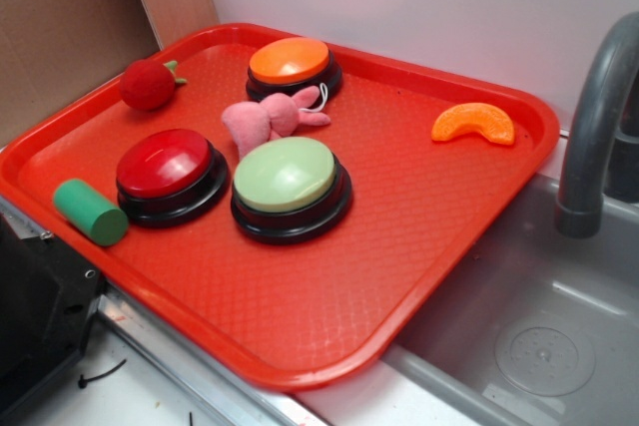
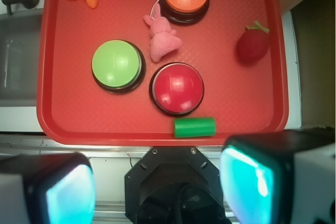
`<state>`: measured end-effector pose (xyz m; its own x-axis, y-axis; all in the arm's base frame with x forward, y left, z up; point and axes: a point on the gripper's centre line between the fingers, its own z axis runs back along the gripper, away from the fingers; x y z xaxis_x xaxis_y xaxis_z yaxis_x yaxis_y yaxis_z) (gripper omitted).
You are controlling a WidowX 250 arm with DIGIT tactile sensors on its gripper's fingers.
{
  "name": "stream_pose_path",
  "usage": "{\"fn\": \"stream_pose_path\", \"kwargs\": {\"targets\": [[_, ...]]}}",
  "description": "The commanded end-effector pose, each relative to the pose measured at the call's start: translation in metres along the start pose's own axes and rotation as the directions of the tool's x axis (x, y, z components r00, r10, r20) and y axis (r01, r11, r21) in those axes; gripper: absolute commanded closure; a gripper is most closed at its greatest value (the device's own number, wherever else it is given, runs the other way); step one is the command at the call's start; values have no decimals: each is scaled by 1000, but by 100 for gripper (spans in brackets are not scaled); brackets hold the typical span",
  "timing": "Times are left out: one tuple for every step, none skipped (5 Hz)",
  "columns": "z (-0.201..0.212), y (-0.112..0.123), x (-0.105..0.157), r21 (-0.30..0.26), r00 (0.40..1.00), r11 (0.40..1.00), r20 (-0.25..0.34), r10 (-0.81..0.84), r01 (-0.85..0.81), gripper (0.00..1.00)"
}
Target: Push the green button.
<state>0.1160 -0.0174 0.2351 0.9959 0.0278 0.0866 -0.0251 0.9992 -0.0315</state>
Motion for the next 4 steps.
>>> {"fn": "stream_pose_path", "kwargs": {"targets": [[0,0,0,0,1000,1000,0,0,0,0],[-48,-41,40,-52,969,969,-42,-243,241,0],[-93,-60,41,-51,909,913,-78,-408,406,0],[-126,-58,48,-76,898,900,-67,-435,430,0]]}}
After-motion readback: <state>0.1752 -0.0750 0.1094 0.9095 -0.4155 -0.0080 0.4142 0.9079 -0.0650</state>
